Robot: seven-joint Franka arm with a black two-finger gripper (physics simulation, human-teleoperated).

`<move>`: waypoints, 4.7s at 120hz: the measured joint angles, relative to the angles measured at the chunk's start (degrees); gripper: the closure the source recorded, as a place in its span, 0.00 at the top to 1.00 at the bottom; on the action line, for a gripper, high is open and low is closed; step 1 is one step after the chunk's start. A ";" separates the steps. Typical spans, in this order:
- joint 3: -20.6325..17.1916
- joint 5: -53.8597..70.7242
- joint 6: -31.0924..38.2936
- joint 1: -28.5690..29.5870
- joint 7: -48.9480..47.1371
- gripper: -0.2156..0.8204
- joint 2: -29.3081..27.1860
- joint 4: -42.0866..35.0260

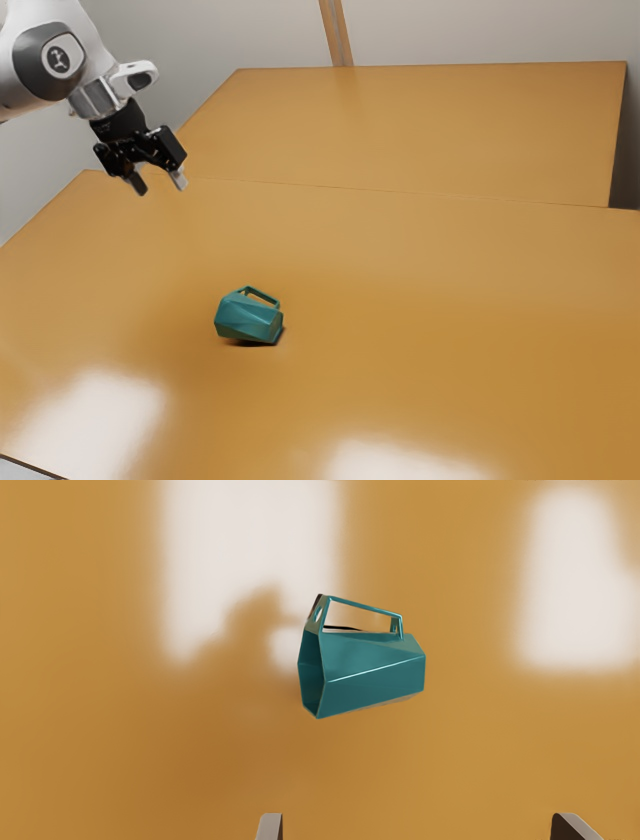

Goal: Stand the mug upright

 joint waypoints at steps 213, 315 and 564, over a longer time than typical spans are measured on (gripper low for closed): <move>7.58 -51.58 13.83 6.98 60.54 0.77 11.61 -32.51; 7.06 -53.79 16.70 3.41 65.88 0.65 13.73 -32.41; 1.20 10.85 32.29 -11.51 29.90 0.03 -0.81 -29.03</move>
